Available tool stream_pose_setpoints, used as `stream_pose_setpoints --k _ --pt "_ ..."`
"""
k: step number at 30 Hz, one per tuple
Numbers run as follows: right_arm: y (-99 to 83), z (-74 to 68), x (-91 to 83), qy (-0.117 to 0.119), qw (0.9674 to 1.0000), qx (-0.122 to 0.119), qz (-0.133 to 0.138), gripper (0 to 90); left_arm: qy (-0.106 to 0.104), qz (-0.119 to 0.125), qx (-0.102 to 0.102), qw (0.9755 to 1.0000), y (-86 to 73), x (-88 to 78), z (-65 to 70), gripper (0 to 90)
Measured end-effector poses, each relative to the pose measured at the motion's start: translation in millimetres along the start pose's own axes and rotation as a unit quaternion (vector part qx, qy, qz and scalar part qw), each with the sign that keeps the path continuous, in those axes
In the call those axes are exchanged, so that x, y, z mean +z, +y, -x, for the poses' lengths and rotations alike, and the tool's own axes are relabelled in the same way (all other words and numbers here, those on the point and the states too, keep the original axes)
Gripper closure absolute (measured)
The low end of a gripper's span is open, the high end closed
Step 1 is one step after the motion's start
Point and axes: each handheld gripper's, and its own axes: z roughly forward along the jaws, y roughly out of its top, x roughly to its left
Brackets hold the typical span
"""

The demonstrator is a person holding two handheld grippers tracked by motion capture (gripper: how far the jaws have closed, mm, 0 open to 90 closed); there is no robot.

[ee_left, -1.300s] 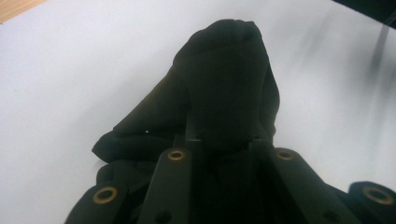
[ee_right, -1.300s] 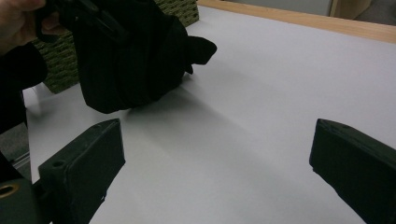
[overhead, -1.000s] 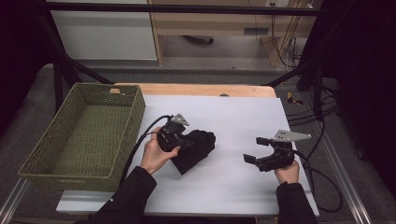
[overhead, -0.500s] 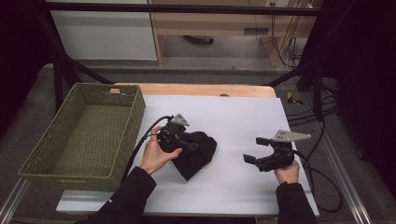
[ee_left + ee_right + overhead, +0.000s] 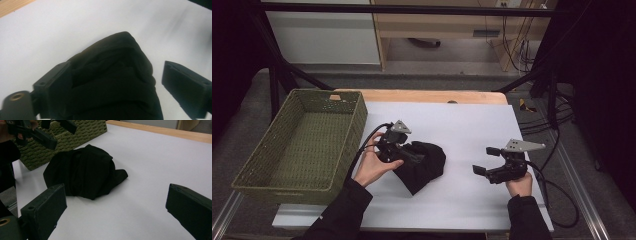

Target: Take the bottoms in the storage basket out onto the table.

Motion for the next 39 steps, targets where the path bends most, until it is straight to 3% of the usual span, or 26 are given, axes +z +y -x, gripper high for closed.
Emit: stream_pose_setpoints --k 4,14,24,39 --pt "0.0 0.0 0.0 0.0 1.0 0.0 0.0 3.8 0.011 0.006 0.011 0.9999 -0.2 -11.1 3.9 6.1" --pt "0.6 -0.2 -1.1 0.0 1.0 0.001 0.002 3.8 -0.004 0.019 0.008 0.9998 -1.0 -38.5 6.3 6.1" --pt "0.9 -0.6 -1.2 0.0 1.0 0.002 0.003 3.8 -0.01 0.041 0.0 0.9991 -8.1 -62.8 -1.2 6.1" --pt "1.1 0.1 -1.7 -0.001 1.0 0.001 0.005 3.8 0.004 0.058 -0.005 0.9983 -30.1 -88.6 -17.3 6.1"
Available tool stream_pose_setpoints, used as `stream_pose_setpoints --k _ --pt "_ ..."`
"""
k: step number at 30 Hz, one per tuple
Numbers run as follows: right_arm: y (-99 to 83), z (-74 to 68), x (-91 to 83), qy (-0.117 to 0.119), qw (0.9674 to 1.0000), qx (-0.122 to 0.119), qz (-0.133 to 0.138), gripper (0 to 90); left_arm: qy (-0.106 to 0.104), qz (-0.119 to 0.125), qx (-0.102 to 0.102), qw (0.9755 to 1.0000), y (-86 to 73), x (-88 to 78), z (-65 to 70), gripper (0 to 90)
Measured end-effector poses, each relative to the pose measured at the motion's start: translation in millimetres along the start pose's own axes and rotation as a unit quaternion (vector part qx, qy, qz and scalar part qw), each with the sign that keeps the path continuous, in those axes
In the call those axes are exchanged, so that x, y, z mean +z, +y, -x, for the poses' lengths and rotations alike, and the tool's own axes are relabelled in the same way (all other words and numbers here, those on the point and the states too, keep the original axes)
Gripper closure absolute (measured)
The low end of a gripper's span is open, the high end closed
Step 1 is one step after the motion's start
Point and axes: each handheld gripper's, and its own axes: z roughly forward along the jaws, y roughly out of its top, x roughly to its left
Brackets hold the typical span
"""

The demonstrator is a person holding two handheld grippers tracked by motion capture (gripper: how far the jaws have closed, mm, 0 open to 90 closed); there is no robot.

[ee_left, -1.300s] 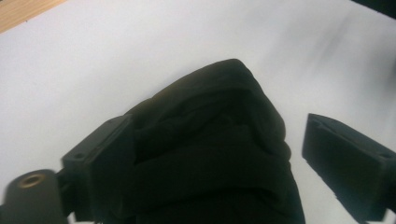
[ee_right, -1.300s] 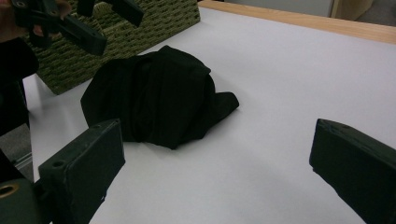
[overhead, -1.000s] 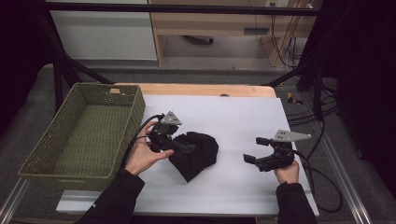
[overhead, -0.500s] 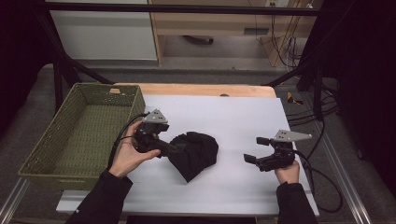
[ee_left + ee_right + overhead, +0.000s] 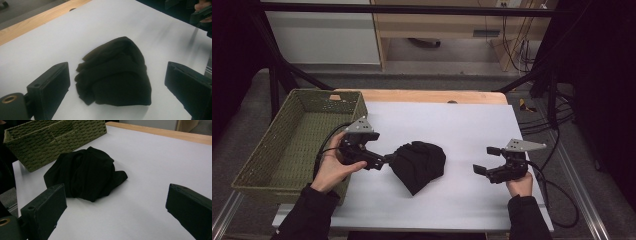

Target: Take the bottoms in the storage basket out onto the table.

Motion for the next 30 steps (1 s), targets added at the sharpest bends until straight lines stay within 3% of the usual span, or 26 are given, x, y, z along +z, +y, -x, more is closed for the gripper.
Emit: stream_pose_setpoints --k 16,30 --pt "-0.3 -0.5 0.8 0.0 1.0 0.0 -0.003 3.8 0.03 0.018 -0.008 0.9994 -26.3 -25.1 -20.0 6.1" --pt "-0.6 -0.2 1.1 -0.002 1.0 -0.001 -0.006 3.8 0.059 0.026 -0.029 0.9975 -52.6 -38.7 -39.3 5.9"
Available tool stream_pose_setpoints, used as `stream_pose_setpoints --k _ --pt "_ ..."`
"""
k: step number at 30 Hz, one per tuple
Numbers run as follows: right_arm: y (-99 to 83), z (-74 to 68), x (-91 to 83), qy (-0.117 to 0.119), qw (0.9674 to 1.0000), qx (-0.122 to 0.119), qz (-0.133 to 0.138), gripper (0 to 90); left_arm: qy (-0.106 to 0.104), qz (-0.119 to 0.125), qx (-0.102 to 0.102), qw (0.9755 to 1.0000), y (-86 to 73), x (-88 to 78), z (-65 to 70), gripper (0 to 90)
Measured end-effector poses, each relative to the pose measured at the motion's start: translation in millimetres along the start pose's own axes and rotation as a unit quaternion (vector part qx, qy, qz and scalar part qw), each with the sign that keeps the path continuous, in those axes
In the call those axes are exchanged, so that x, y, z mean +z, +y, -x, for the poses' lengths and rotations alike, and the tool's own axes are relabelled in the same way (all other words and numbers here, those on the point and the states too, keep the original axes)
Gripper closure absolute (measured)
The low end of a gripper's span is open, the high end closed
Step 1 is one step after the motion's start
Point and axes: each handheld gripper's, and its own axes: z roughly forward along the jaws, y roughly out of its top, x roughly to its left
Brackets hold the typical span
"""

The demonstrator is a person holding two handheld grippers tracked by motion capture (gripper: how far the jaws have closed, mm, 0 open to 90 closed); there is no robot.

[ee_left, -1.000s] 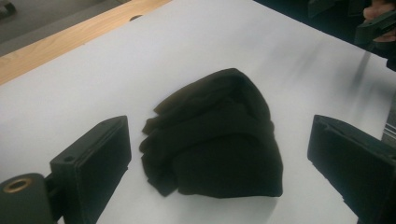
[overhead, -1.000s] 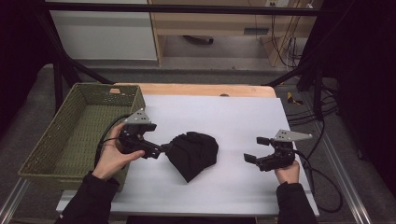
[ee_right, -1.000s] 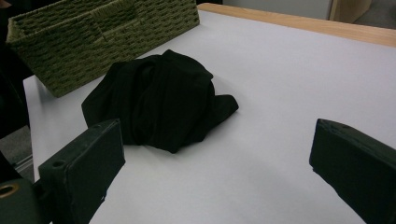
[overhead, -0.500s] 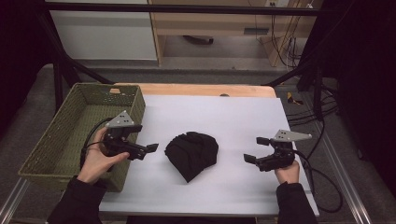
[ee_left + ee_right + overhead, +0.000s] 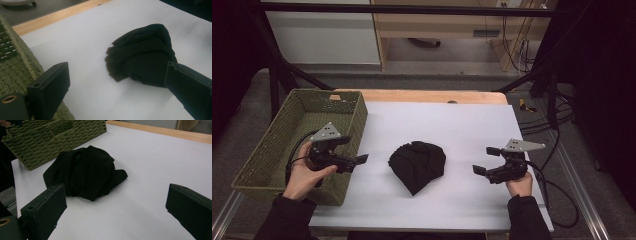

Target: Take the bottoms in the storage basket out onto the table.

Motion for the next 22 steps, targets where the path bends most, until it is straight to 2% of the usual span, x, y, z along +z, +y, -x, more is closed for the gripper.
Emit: stream_pose_setpoints --k 14,22 --pt "0.0 -0.2 -0.1 0.001 1.0 0.002 0.001 3.8 0.019 -0.001 -0.013 0.9997 -16.0 -6.8 -13.6 6.0" --pt "-0.5 -0.5 1.3 0.0 1.0 0.003 -0.001 3.8 0.018 0.001 -0.014 0.9997 -17.4 -6.6 -15.4 5.9"
